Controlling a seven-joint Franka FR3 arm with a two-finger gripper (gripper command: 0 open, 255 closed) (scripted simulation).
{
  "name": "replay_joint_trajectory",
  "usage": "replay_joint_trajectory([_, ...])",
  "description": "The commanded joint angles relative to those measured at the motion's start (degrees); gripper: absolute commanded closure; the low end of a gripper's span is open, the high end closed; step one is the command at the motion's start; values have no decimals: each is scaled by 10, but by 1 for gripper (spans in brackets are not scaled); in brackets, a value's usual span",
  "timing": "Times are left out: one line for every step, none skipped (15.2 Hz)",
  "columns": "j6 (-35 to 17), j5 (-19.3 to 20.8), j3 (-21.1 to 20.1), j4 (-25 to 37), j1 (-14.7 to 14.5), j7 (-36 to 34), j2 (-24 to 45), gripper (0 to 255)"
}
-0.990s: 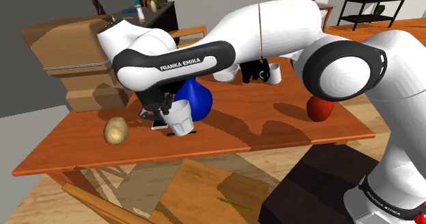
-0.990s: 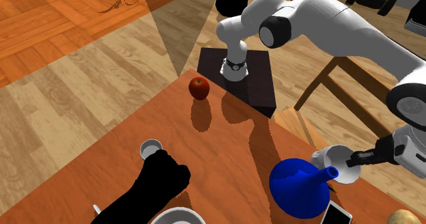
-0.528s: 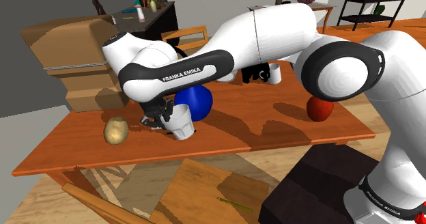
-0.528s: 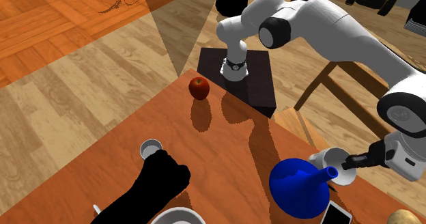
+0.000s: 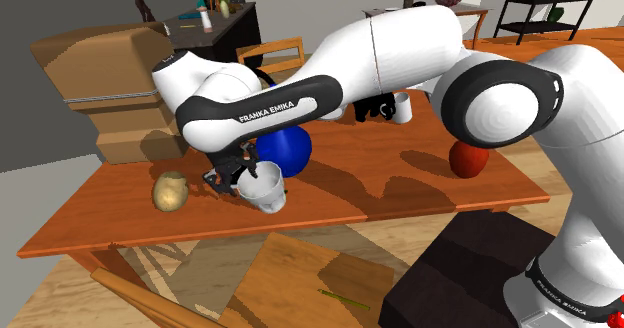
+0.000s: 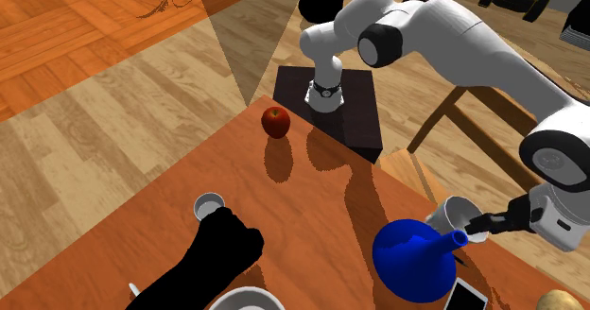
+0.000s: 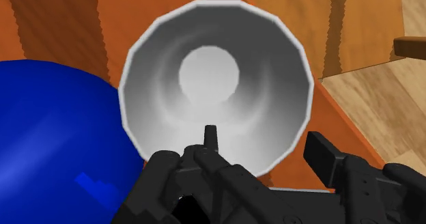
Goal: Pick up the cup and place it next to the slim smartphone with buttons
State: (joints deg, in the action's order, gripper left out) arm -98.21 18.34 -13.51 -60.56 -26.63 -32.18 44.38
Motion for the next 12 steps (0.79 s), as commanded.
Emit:
replay_joint_trajectory([0,0,0,1,0,0,1,0])
replay_joint_trajectory([0,0,0,1,0,0,1,0])
replay_joint_trajectory([0,0,0,1,0,0,1,0])
replay_joint_trajectory([0,0,0,-1,0,0,0,0])
replay_joint_trajectory([21,-1,0,23,-4,3,3,0])
replay_joint_trajectory([42,-1,0,50,-9,6,7,0])
replay_joint_trajectory([66,-1,1,80,-14,9,14,0])
replay_joint_trajectory([86,-1,2,109,-20,12,21,0])
replay_joint_trajectory([86,-1,2,109,-20,12,21,0])
replay_joint_trajectory([86,-1,2,109,-20,12,21,0])
replay_joint_trajectory([86,-1,2,109,-20,12,21,0])
replay_joint_trajectory([86,-1,2,109,-20,12,21,0])
